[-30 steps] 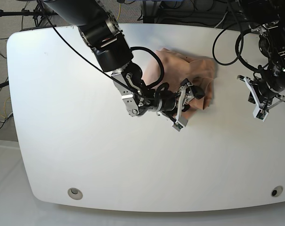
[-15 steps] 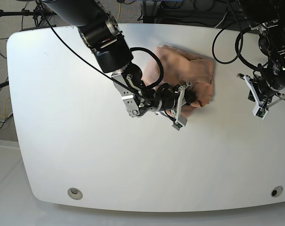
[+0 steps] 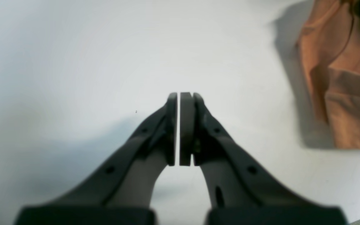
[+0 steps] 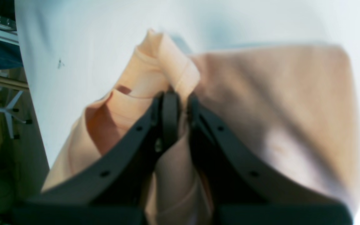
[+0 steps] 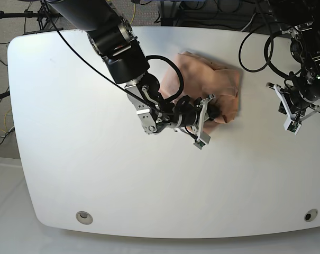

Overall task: Fold the T-shirt properly
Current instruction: 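Hold the shirt edge with the right gripper and fold it over the bundle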

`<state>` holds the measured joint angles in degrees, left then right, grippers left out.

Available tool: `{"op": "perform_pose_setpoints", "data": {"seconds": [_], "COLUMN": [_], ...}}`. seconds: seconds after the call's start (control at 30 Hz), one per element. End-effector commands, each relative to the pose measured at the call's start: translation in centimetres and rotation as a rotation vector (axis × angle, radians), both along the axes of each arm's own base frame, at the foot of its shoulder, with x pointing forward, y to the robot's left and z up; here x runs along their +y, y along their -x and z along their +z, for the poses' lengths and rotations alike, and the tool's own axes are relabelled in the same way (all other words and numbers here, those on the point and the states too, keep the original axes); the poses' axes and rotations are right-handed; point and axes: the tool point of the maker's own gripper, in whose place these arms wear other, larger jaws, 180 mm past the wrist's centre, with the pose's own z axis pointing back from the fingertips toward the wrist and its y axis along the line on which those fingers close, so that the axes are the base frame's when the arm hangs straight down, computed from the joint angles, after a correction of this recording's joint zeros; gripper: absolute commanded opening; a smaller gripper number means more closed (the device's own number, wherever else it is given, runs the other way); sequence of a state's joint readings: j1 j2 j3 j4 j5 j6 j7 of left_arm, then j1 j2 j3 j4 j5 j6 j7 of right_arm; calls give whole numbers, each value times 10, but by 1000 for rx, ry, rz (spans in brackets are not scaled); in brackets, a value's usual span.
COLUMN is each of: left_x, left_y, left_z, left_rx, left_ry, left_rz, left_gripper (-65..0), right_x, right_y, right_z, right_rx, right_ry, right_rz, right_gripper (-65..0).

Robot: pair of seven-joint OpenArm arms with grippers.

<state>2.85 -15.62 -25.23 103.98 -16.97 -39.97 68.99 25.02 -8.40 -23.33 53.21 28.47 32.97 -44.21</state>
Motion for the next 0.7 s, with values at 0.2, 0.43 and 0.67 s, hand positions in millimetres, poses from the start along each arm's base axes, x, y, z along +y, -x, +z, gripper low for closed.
{"op": "perform_pose_setpoints", "data": {"seconds": [0.2, 0.43, 0.67], "left_x": [4, 4, 4], "left_y": [-8, -8, -8], "left_z": [13, 13, 13], "left_rx": [-43, -43, -43], "left_ry": [-14, -14, -14], "left_rz": [-4, -4, -4], "left_gripper": [-650, -650, -650], "right_x": [15, 15, 15], "right_y": [-20, -25, -27], "right_z": [55, 63, 65], "right_rx": [-103, -125, -129], "right_ry": [-89, -86, -87], "right_rz": [14, 21, 20], "right_gripper": [-629, -629, -629]}}
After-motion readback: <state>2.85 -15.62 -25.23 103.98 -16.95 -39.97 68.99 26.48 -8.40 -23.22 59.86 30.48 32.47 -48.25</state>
